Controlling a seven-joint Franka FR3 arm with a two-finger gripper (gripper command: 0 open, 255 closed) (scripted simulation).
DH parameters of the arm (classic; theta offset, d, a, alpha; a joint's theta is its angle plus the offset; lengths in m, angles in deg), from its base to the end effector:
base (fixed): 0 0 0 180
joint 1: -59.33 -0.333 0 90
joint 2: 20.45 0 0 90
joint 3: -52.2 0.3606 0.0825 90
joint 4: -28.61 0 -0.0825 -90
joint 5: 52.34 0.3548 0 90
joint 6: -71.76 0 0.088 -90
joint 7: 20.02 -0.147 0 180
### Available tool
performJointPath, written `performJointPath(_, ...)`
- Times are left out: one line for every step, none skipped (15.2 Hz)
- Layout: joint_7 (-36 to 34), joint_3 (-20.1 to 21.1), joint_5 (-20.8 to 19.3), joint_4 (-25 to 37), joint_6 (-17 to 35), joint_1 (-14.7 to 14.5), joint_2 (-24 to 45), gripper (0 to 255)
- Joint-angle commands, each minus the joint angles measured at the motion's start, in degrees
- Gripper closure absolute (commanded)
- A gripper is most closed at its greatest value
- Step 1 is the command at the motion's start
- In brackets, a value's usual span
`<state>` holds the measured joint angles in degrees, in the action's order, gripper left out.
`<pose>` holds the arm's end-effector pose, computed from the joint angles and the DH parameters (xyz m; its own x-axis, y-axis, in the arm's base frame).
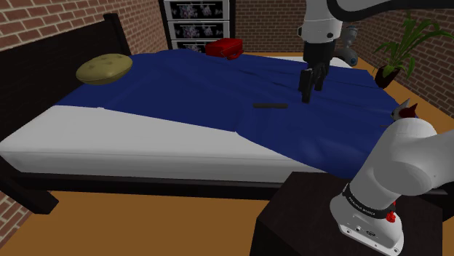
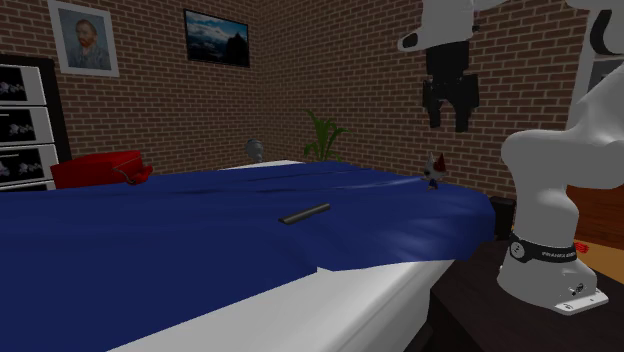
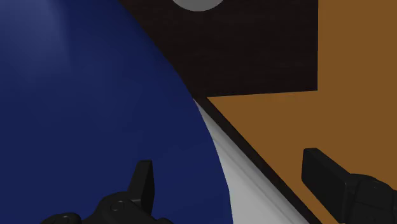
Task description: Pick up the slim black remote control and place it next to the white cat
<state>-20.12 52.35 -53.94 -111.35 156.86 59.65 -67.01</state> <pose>0.2198 -0.0047 0.5441 0.9895 -0.0081 -0.1443 -0.0039 -0.9995 0.0300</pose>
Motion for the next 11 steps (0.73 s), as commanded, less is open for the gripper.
performJointPath(0.0, 0.0, 0.0, 0.0, 0.0, 0.0, 0.0, 0)
performJointPath(2.01, -1.33, -0.99, -0.62, 1.44, 0.14, 0.59, 0)
performJointPath(3.99, -2.67, -1.96, -1.16, 2.91, 0.25, 1.29, 0)
performJointPath(5.97, -4.01, -2.89, -1.6, 4.42, 0.37, 2.11, 0)
performJointPath(7.92, -5.35, -3.78, -1.94, 5.95, 0.47, 3.04, 0)
performJointPath(9.87, -6.69, -4.62, -2.19, 7.51, 0.57, 4.09, 0)
performJointPath(11.8, -8.02, -5.41, -2.34, 9.09, 0.65, 5.25, 0)
performJointPath(13.74, -9.33, -6.13, -2.4, 10.69, 0.72, 6.52, 0)
performJointPath(15.67, -10.64, -6.79, -2.35, 12.29, 0.77, 7.9, 0)
performJointPath(17.6, -11.92, -7.36, -2.21, 13.9, 0.79, 9.38, 0)
performJointPath(19.54, -13.2, -7.85, -1.98, 15.51, 0.79, 10.96, 0)
